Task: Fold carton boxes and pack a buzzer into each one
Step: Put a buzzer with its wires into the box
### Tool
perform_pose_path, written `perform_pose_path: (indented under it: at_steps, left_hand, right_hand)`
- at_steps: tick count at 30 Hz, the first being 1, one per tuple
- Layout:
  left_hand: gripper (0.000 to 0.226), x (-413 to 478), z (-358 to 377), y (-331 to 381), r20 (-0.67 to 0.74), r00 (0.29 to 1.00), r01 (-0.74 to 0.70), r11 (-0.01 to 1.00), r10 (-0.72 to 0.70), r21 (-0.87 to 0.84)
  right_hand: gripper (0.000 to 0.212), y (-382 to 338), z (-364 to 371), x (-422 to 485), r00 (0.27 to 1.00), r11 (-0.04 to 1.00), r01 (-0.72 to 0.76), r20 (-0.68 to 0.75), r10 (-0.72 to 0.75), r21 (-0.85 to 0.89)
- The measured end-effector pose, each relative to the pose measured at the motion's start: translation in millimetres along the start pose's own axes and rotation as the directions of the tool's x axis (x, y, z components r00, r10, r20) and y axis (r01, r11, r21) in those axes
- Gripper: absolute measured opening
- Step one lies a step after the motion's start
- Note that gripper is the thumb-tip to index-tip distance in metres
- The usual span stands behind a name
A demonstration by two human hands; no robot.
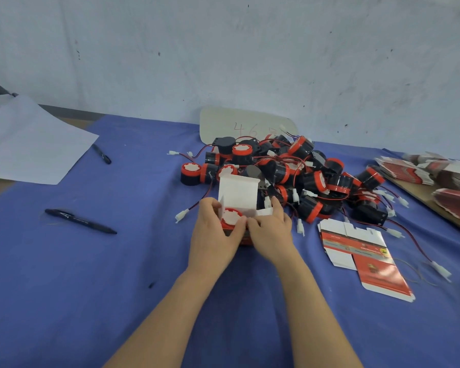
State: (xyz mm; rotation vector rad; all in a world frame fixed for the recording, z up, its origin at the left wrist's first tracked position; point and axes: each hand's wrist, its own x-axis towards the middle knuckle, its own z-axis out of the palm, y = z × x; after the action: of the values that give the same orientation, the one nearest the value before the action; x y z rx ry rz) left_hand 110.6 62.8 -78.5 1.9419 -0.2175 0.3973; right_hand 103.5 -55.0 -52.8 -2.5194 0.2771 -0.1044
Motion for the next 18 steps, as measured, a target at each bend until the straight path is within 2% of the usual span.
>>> perform_pose_path:
  at_steps: [2,3,4,6,8,9,12,13,15,18]
  left_hand:
    - [0.018,0,-1,2,0.003,1.0,-0.01,0.995,0.01,-0.101]
    - [0.014,1,-1,2,0.0,1.0,0.007,0.988,-0.007,-0.156]
    - [0.02,1,-1,1,-0.006,1.0,0.021,0.983,-0.023,-0.184]
    - [0.019,3,0,-3,0.025,0.999,0.042,0.987,-0.039,-0.154]
    - [0.005,4,0,-7,0.075,0.995,0.073,0.991,-0.064,-0.116]
    - [0.005,5,0,-8,0.089,0.993,0.09,0.989,-0.08,-0.116]
    - [0.024,6,0,-7,0.098,0.989,0.122,0.98,-0.108,-0.156]
    - [0.03,6,0,-6,0.096,0.989,0.13,0.976,-0.114,-0.174]
    - [0.037,6,0,-6,0.095,0.987,0.145,0.969,-0.128,-0.2]
    - [0.033,7,0,-5,0.089,0.991,0.12,0.973,-0.104,-0.2]
  right_hand:
    - [0.038,2,-2,1,1.0,1.0,0.01,-0.009,-0.009,0.011]
    - [0.035,2,-4,1,1.0,0.999,0.019,-0.012,-0.018,0.037]
    - [0.031,2,-5,0,0.999,0.997,0.037,-0.018,-0.035,0.073]
    - [0.032,2,-7,-2,0.995,0.984,0.092,-0.063,-0.083,0.155]
    - [0.042,2,-8,-4,0.985,0.972,0.092,-0.161,-0.058,0.215]
    - [0.049,2,-8,-3,0.977,0.977,0.064,-0.213,-0.019,0.206]
    - [0.07,2,-7,-3,0.944,0.995,-0.042,-0.322,0.069,0.092]
    - [0.066,2,-7,-2,0.939,0.993,-0.025,-0.339,0.062,0.112]
    - [0.046,3,-6,-2,0.938,0.979,0.075,-0.345,-0.005,0.187]
    - [0.012,6,-11,-2,0.944,0.958,0.192,-0.306,-0.121,0.213]
